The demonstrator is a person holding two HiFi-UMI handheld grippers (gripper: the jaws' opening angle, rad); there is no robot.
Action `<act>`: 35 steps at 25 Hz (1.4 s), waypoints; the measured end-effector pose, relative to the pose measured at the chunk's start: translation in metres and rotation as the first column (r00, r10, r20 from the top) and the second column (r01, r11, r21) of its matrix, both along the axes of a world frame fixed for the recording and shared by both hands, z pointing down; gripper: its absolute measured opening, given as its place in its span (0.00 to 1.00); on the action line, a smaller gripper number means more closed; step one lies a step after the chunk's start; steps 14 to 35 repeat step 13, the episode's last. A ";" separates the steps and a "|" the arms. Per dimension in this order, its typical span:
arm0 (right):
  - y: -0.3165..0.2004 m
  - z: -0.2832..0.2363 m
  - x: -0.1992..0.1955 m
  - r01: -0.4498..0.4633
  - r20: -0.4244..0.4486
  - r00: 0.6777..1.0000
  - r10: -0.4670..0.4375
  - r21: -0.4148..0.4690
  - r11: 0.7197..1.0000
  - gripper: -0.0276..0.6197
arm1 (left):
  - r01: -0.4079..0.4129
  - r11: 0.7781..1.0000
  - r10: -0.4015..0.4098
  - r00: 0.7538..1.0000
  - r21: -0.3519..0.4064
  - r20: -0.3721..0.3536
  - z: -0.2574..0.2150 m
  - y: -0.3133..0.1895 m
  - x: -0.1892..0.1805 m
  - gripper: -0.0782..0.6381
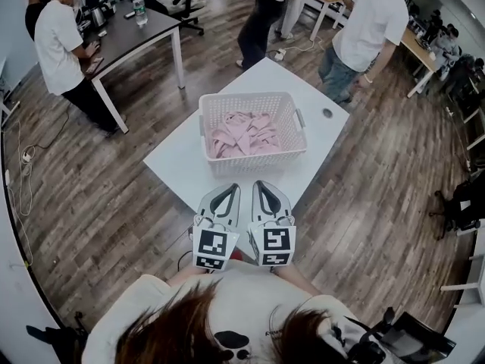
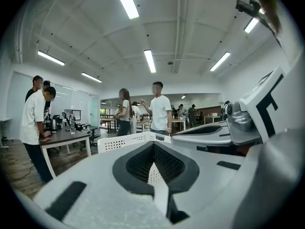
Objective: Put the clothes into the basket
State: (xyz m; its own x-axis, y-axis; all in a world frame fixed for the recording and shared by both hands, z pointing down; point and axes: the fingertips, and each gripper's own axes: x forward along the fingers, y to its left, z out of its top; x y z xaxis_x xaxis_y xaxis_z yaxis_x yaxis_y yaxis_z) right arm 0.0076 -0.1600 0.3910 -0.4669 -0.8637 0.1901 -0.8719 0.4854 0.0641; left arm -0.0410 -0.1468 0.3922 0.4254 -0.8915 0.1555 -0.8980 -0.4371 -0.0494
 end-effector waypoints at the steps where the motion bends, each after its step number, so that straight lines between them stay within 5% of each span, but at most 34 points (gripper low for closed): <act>1: 0.003 0.000 0.000 -0.001 0.000 1.000 0.001 -0.002 1.000 0.06 | -0.004 1.000 0.004 1.000 0.000 0.000 -0.001 0.003 0.001 0.12; 35: 0.037 -0.009 0.011 -0.006 -0.010 1.000 0.006 0.017 1.000 0.06 | -0.053 0.998 0.053 0.999 0.035 -0.009 -0.017 0.031 0.025 0.12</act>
